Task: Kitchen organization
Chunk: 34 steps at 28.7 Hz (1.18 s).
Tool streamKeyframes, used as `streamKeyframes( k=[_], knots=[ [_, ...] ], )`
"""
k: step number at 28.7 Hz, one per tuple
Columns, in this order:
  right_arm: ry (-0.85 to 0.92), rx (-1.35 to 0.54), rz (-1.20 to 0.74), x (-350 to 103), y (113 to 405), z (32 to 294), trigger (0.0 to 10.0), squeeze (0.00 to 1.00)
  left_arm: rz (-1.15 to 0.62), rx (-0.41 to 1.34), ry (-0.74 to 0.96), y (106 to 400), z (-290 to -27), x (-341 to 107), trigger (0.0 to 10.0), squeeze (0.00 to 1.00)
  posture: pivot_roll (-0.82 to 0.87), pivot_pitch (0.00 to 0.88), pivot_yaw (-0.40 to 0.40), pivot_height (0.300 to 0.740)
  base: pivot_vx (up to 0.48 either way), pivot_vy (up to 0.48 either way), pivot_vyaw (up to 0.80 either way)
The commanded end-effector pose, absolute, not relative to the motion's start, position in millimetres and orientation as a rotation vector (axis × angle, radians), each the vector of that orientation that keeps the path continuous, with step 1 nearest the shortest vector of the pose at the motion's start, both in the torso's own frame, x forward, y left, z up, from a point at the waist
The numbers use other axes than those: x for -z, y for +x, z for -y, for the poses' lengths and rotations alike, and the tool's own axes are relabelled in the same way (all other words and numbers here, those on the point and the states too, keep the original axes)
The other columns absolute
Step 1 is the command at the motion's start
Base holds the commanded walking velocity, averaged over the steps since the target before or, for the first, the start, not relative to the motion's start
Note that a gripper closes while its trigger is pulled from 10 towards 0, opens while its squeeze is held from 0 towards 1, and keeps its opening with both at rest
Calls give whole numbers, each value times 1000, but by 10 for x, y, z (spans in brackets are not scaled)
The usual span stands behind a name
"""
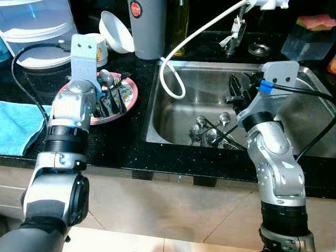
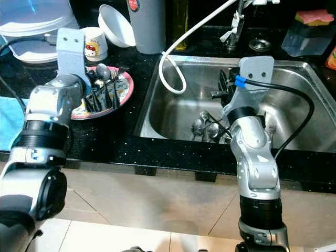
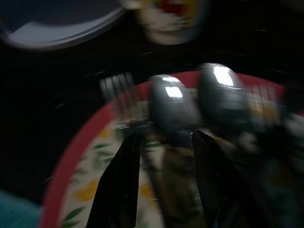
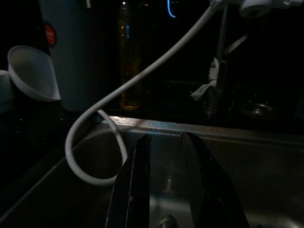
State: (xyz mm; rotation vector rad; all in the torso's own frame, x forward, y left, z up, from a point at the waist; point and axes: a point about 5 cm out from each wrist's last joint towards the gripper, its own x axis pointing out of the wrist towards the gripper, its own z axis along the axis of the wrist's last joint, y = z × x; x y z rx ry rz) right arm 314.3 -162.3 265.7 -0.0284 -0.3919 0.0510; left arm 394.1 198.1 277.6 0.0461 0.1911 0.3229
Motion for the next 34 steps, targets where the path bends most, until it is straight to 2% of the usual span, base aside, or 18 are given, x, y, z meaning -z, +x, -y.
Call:
streamKeyframes(
  k=[1, 7, 12, 21, 22, 26, 28, 29, 30, 31, 33, 34],
  knots=[
    [-30, -55, 401, -2656, 3147, 1599, 10000, 0, -221, -386, 20, 3928, -2048, -2737, 10000, 0, 61, 91, 78, 740, 0, 0, 0],
    [-33, -57, 405, -2659, 3155, 1605, 10000, 0, -292, -430, -51, 3917, -2069, -2613, 10000, 0, 60, 77, 75, 740, 0, 0, 0],
    [-35, -57, 413, -2676, 3157, 1611, 10000, 0, -349, -401, -93, 3938, -2016, -2511, 10000, 0, 56, 69, 79, 740, 0, 0, 0],
    [-36, -58, 415, -2688, 3150, 1617, 10000, 0, -353, -401, -91, 3971, -1982, -2514, 10000, 0, 52, 81, 74, 740, 0, 0, 0],
    [-55, -119, 403, -2680, 3143, 1560, 10000, 0, -350, -403, -89, 3973, -1987, -2517, 9412, 0, 53, 85, 71, 740, 0, 0, 0],
    [-85, -254, 379, -2651, 3109, 1424, 10000, 0, -343, -406, -83, 3978, -1996, -2523, 9373, 0, 52, 89, 69, 740, 0, 0, 0],
    [-94, -398, 365, -2620, 3038, 1278, 10000, 0, -340, -414, -82, 3980, -2006, -2527, 8588, 0, 53, 93, 67, 740, 0, 0, 0],
    [-94, -398, 365, -2620, 3038, 1278, 10000, 0, -340, -414, -82, 3980, -2006, -2527, 8588, 0, 53, 93, 67, 740, 0, 0, 0],
    [-95, -477, 360, -2603, 2987, 1201, 10000, 0, -335, -422, -84, 3978, -2013, -2541, 8784, 0, 54, 95, 65, 740, 0, 0, 0],
    [-100, -527, 355, -2589, 2949, 1149, 10000, 0, -326, -423, -85, 3979, -2015, -2564, 9490, 0, 54, 95, 65, 740, 0, 0, 0],
    [-95, -563, 345, -2572, 2925, 1114, 10000, 0, -306, -420, -76, 3983, -2013, -2599, 9490, 0, 54, 95, 65, 740, 0, 0, 0],
    [-98, -595, 340, -2559, 2900, 1080, 10000, 0, -284, -418, -70, 3987, -2012, -2646, 10000, 0, 57, 101, 64, 740, 0, 0, 0]
  ],
)
